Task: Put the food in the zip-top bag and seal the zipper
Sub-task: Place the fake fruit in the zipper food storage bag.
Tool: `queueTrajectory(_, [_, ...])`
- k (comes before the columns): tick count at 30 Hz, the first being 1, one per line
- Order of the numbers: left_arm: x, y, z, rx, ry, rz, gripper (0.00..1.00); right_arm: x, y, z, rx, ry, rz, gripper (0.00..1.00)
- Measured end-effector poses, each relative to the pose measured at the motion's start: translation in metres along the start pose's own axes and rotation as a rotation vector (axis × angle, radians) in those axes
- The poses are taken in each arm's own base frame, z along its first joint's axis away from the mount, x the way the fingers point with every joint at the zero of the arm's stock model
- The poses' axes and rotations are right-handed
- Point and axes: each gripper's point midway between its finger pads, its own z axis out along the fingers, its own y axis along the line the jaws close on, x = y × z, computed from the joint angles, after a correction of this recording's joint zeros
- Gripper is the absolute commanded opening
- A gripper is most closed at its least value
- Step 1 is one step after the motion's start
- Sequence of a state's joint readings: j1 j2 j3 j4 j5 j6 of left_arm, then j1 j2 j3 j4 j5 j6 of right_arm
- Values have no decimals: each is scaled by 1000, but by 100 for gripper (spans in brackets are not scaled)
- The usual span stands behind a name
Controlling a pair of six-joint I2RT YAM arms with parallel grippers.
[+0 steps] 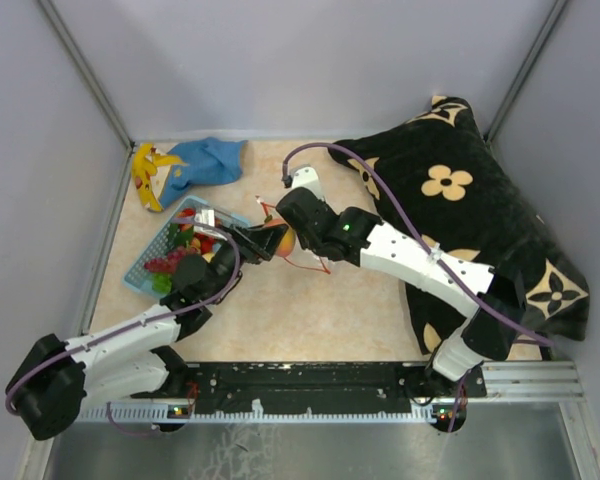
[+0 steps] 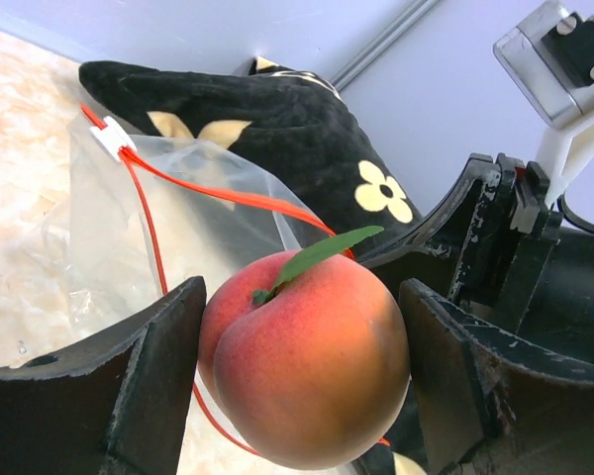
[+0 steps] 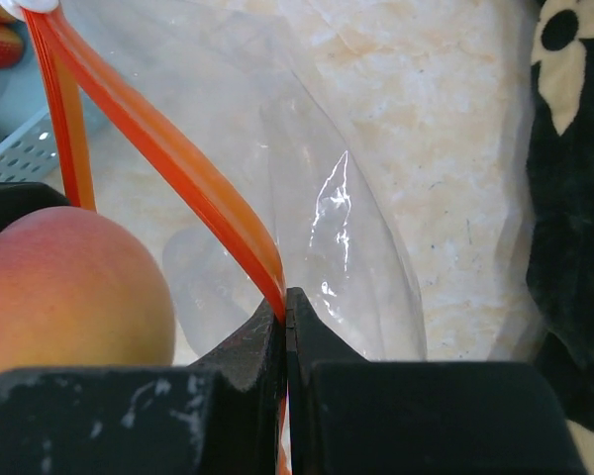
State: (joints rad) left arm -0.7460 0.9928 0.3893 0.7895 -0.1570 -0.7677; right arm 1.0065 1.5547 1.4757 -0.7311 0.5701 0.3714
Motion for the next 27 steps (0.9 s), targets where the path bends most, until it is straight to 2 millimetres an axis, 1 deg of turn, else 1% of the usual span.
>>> queueTrajectory(3, [1, 0, 1, -12, -44, 20, 34, 0, 6, 0, -29, 5, 11, 0])
queueTrajectory(8, [-2, -10, 3, -5, -116, 73, 34, 1, 15, -1, -79, 15, 26, 0])
queueTrajectory(10, [0, -11, 3, -14, -134, 97, 34, 0, 20, -2, -103, 13, 34, 0])
queueTrajectory(14, [3, -5, 5, -58, -166, 158, 35, -4, 23, -4, -123, 0, 45, 0])
queueTrajectory(19, [12, 6, 5, -119, -177, 238, 37, -12, 21, -14, -143, -26, 62, 0])
queueTrajectory(21, [17, 14, 5, -154, -173, 283, 39, -16, 21, -19, -158, -38, 72, 0])
queueTrajectory(23, [22, 21, 4, -184, -166, 326, 44, -19, 22, -22, -172, -49, 79, 0])
queueTrajectory(27, [19, 26, 1, -222, -178, 373, 58, -24, 22, -28, -187, -66, 90, 0])
